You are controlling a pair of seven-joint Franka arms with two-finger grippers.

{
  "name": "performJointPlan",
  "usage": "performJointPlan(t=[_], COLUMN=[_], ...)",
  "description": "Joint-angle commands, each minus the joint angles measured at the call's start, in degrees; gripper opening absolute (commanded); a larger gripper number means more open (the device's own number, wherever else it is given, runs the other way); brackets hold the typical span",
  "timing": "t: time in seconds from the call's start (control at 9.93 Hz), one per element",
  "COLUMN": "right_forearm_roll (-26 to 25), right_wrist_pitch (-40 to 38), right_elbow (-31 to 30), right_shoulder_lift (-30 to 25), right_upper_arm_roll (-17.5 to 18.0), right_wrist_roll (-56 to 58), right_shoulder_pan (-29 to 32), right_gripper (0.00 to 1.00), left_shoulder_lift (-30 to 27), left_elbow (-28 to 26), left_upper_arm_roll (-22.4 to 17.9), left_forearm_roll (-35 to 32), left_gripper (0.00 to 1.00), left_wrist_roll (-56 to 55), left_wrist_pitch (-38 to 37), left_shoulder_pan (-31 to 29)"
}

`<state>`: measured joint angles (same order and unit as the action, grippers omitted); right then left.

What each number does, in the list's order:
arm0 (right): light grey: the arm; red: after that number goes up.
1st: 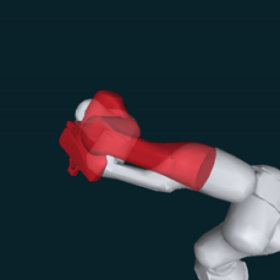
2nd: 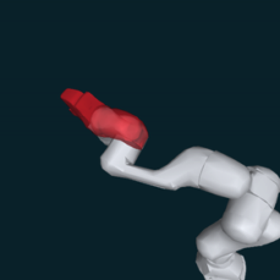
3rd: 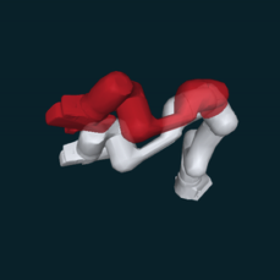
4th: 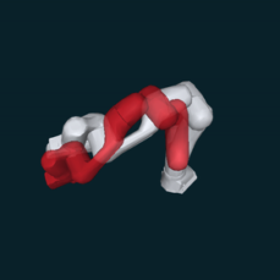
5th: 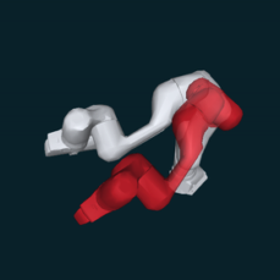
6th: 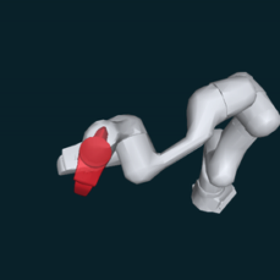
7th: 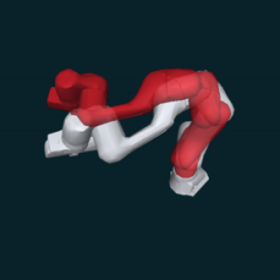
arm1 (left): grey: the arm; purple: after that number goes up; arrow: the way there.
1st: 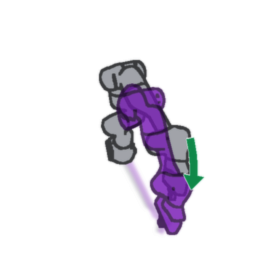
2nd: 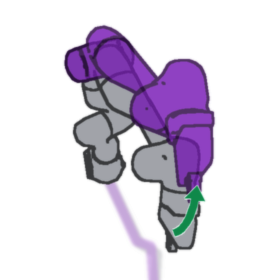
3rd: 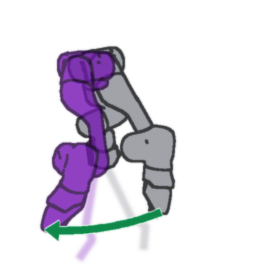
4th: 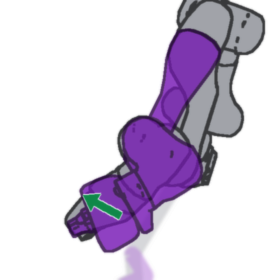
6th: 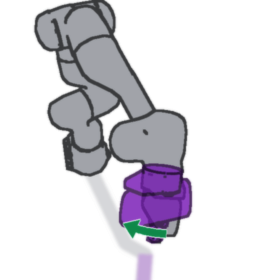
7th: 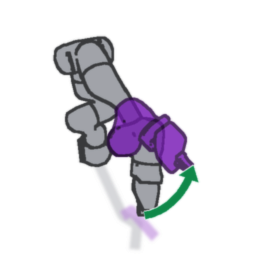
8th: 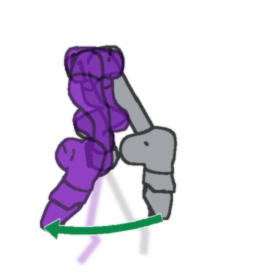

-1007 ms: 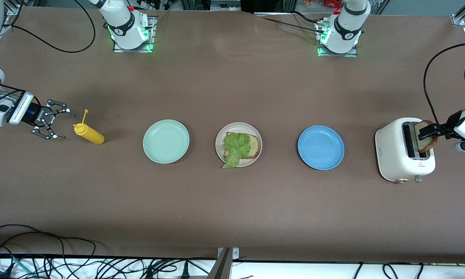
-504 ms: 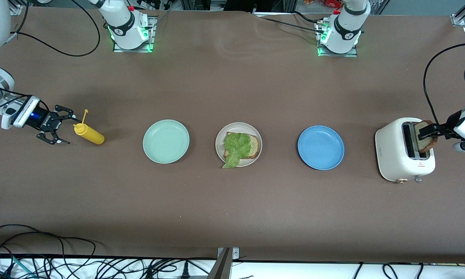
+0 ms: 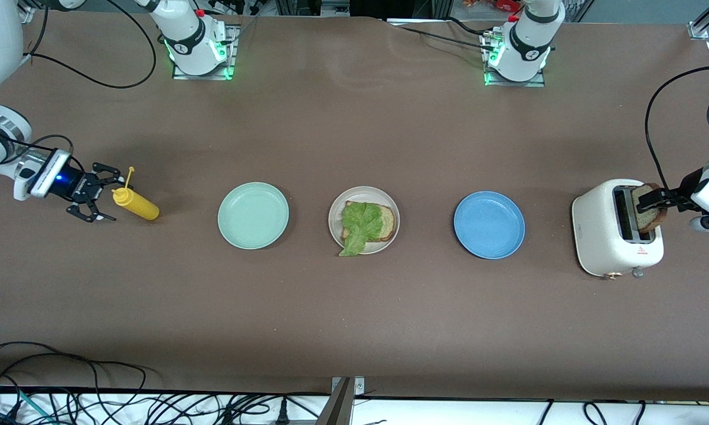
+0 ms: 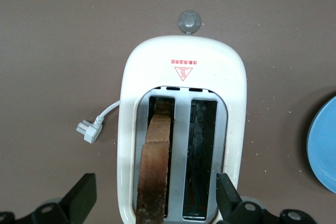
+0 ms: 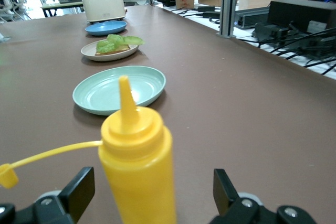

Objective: Make sandwich on beige plate with both arms
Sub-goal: 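Lower the right gripper around the mustard bottle and close it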

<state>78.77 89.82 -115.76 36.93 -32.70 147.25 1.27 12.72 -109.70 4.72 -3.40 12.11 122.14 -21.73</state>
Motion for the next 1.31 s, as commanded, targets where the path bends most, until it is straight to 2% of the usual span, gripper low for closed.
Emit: performJointPlan(t=[0.0, 0.1, 0.2, 0.3, 0.4, 0.5, 1.01, 1.21], right_forearm_roll=[4.36, 4.55, 4.9, 5.51, 5.51, 5.51, 7.09, 7.1], right_wrist_pitch=[0.17, 0.26, 0.35, 0.96, 1.05, 1.14, 9.65, 14.3], right_elbow=[-0.52, -0.26, -0.08, -0.08, 0.01, 0.79, 1.59, 4.04], right_shoulder_lift=[2.88, 2.88, 2.97, 2.97, 2.97, 2.97, -0.01, -1.42], right_upper_arm_roll=[1.49, 1.76, 2.02, 2.2, 2.2, 2.2, 1.94, 1.76], right_wrist_roll=[2.07, 2.07, 1.99, 1.73, 1.2, 1.02, -8.01, -13.45], right_shoulder_pan=[-0.56, -0.65, -0.91, -1.35, -1.44, -1.53, -11.0, -14.08], right_gripper=[1.0, 1.0, 0.88, 0.6, 0.2, 0.0, 0.0, 0.0], left_shoulder_lift=[-0.24, -0.15, -0.24, -0.24, -0.24, -0.15, -0.15, -0.15], left_elbow=[-0.07, -0.07, -0.07, -0.07, -0.07, -0.07, -0.07, -0.07], left_upper_arm_roll=[0.55, 0.55, 0.55, 0.55, 0.55, 0.55, 0.55, 0.55], left_forearm_roll=[-0.9, -0.9, -0.9, -0.9, -0.9, -0.9, -0.99, -0.99], left_gripper=[1.0, 1.0, 1.0, 1.0, 1.0, 1.0, 1.0, 1.0], left_wrist_roll=[-0.25, -0.25, -0.25, -0.25, -0.25, -0.25, -0.16, -0.16], left_wrist_pitch=[-0.59, -0.68, -0.68, -0.59, -0.68, -0.68, -0.68, -0.68], left_shoulder_pan=[-0.42, -0.42, -0.42, -0.42, -0.42, -0.42, -0.42, -0.42])
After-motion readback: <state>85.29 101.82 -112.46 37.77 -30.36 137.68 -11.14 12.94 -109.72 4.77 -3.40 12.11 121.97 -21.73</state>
